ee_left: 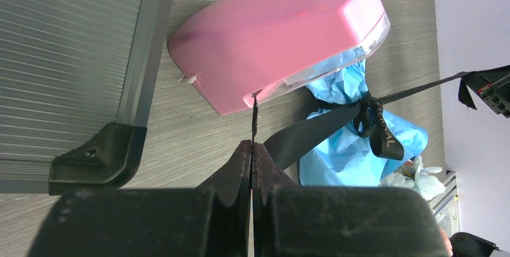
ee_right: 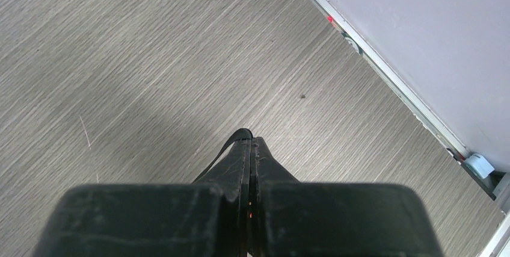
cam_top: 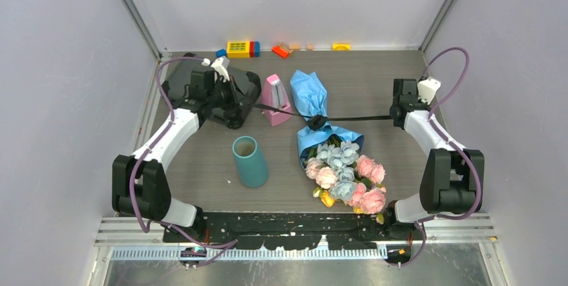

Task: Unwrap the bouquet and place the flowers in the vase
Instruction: Untie the ribbon from the wrapping paper.

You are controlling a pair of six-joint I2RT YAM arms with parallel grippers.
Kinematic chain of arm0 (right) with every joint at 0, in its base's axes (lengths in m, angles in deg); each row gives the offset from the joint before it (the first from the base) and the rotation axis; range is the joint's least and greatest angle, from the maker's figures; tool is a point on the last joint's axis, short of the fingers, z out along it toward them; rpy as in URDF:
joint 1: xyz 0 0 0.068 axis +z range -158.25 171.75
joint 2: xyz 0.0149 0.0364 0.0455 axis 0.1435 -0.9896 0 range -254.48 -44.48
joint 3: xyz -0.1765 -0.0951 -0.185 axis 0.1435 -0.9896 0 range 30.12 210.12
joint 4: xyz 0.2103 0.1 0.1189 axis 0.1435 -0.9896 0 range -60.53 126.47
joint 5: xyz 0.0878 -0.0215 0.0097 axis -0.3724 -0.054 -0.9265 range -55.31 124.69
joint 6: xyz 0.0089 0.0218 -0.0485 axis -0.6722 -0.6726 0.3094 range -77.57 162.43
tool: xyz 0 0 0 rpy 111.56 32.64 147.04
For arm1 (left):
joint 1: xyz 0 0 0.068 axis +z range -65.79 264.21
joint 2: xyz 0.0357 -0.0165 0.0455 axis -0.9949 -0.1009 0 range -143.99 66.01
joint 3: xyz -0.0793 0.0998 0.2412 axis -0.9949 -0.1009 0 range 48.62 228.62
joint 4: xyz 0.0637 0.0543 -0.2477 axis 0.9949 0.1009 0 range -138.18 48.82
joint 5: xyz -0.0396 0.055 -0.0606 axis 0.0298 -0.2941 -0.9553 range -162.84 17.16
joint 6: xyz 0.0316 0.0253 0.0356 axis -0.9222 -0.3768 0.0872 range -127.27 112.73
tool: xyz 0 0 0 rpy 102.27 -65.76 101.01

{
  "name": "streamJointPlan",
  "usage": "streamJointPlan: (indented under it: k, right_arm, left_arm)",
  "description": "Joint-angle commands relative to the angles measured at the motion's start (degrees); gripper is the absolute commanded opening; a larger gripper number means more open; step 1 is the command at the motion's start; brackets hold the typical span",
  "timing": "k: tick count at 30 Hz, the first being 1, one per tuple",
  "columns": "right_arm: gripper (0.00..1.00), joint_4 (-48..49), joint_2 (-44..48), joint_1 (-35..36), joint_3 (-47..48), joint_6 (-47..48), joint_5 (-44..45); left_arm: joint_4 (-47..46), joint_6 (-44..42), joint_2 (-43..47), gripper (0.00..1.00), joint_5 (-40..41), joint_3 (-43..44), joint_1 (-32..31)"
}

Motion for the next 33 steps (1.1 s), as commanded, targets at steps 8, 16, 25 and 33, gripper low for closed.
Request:
streamJointPlan:
  k: [8,16,25,33]
  right_arm:
    - [0.00,2.2,-0.1,-2.0,-0.4,-0.8,3.1]
    - [0.00,2.1,1.0,-4.5,0.0,-2.3,-0.4]
    - [0.00,2.2,2.3,-6.6,-0.2,-3.2,-2.1]
    - [0.00,2.1,3.2,-7.6,-0.1,-3.6,-2.2]
  left_arm:
    - [1.6,-1.4,4.5,0.00,-1.6,-1.4,4.8]
    - [3.9,-1.6,6.8,0.00,-1.4,-2.5,8.8]
    - [6.6,-2.2,8.5,0.00,-1.2,-2.4,11.8]
    - [8.2,-2.3,10.1,0.00,-1.8,-2.5,16.1]
